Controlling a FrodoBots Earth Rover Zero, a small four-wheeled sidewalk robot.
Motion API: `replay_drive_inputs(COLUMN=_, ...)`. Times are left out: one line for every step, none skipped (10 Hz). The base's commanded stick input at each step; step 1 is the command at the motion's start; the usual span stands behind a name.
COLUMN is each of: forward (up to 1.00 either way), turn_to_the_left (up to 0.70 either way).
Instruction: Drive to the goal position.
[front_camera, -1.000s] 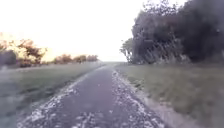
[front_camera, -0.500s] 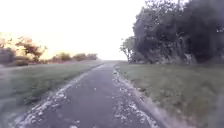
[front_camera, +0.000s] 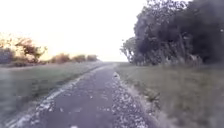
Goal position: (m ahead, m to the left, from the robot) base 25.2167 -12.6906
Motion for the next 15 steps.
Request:
replay_drive_inputs(forward=1.00, turn_to_the_left=0.37)
replay_drive_inputs(forward=1.00, turn_to_the_left=0.37)
replay_drive_inputs(forward=1.00, turn_to_the_left=0.02)
replay_drive_inputs(forward=1.00, turn_to_the_left=0.01)
replay_drive_inputs(forward=1.00, turn_to_the_left=0.00)
replay_drive_inputs(forward=1.00, turn_to_the_left=0.00)
replay_drive_inputs(forward=1.00, turn_to_the_left=0.00)
replay_drive_inputs(forward=1.00, turn_to_the_left=0.00)
replay_drive_inputs(forward=1.00, turn_to_the_left=0.00)
replay_drive_inputs(forward=1.00, turn_to_the_left=0.00)
replay_drive_inputs(forward=1.00, turn_to_the_left=0.00)
replay_drive_inputs(forward=1.00, turn_to_the_left=0.00)
replay_drive_inputs(forward=1.00, turn_to_the_left=0.00)
replay_drive_inputs(forward=1.00, turn_to_the_left=0.00)
replay_drive_inputs(forward=1.00, turn_to_the_left=0.00)
